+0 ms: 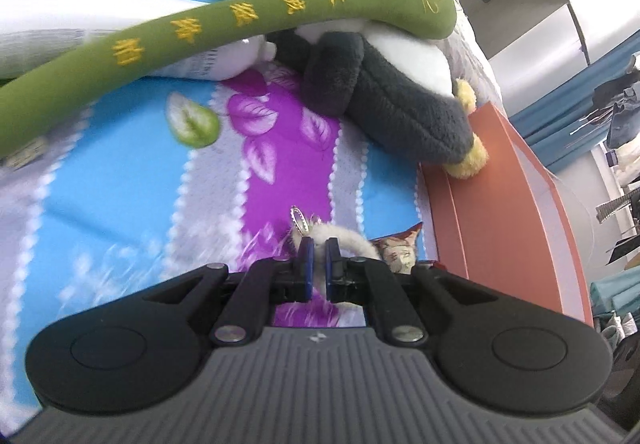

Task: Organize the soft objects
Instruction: 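Grasp the wrapped candy packet with the right gripper while the left gripper holds the ring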

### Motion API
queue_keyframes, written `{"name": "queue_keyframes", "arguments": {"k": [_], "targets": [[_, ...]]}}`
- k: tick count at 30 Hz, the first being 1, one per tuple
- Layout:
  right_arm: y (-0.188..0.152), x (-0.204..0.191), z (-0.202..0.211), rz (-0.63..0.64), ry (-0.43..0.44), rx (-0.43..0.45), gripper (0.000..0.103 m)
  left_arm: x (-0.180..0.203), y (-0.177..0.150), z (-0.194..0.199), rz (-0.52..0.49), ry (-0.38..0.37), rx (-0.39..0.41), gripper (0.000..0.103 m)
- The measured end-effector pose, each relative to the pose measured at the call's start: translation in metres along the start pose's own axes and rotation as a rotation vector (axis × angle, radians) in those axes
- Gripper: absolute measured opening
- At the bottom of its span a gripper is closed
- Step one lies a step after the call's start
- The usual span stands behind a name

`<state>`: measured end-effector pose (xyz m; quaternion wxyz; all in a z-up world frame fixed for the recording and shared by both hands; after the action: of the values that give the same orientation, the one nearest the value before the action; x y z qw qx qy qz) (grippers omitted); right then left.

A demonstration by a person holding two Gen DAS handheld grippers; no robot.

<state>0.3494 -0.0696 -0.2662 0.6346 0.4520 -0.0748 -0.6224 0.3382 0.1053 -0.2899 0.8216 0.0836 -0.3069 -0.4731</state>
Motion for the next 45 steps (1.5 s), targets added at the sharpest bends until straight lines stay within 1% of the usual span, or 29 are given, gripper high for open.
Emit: {"name": "queue_keyframes", "arguments": {"k": [8,11,15,20,24,25,26,28,30,32,34,35,37,42,45], "targets": [[-0.018,-0.01,0.041,-0.03,0.046,-0.031,0.003,-0.024,-0.04,0.048,0.022,0.031,0.003,0.006],[-0.027,-0.015,0.061,-0.042,0.073,-0.047,0.003,-0.028,-0.055,0.064,0.039,0.013,-0.017,0.006],[-0.046,-0.017,0.082,-0.062,0.103,-0.083,0.003,-0.036,-0.071,0.084,0.036,0.045,-0.016,0.006],[-0.074,-0.004,0.098,-0.095,0.095,-0.144,0.003,-0.037,-0.096,0.088,0.007,0.079,-0.059,0.007],[-0.086,0.011,0.102,-0.112,0.067,-0.181,0.004,-0.034,-0.109,0.083,-0.024,0.103,-0.083,0.008],[-0.086,0.013,0.103,-0.109,0.07,-0.182,0.006,-0.034,-0.11,0.082,-0.025,0.118,-0.086,0.008],[-0.085,0.013,0.103,-0.082,0.065,-0.182,0.006,-0.034,-0.112,0.081,-0.033,0.127,-0.089,0.008],[-0.084,0.009,0.103,0.005,0.055,-0.187,0.006,-0.034,-0.113,0.08,-0.05,0.143,-0.092,0.016],[-0.084,0.008,0.105,0.058,0.039,-0.184,0.008,-0.035,-0.113,0.082,-0.051,0.156,-0.091,0.039],[-0.085,0.006,0.104,0.105,0.034,-0.193,0.014,-0.034,-0.113,0.085,-0.059,0.157,-0.085,0.048],[-0.084,0.005,0.105,0.142,0.025,-0.187,0.039,-0.032,-0.113,0.088,-0.073,0.161,-0.083,0.05],[-0.084,0.004,0.105,0.158,0.027,-0.182,0.041,-0.03,-0.113,0.088,-0.08,0.163,-0.083,0.05],[-0.083,-0.001,0.105,0.204,0.037,-0.176,0.039,-0.027,-0.112,0.09,-0.087,0.154,-0.079,0.05],[-0.078,-0.017,0.101,0.35,0.07,-0.155,0.039,-0.02,-0.11,0.093,-0.104,0.153,-0.065,0.051],[-0.078,-0.024,0.092,0.423,0.093,-0.172,0.039,-0.015,-0.109,0.093,-0.13,0.157,-0.061,0.051]]}}
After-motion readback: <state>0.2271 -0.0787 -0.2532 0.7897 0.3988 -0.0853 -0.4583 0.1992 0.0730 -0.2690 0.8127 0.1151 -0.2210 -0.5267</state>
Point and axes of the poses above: each gripper's, at about its wrist camera, not at the fingertips, and z roughly against the way its jaws point, x to its right, y to its top, the point moved 8 cm from there along -z, roughly the way its jaws point, and after that the axes turned 11 degrees about y, right-handed, at the moved point
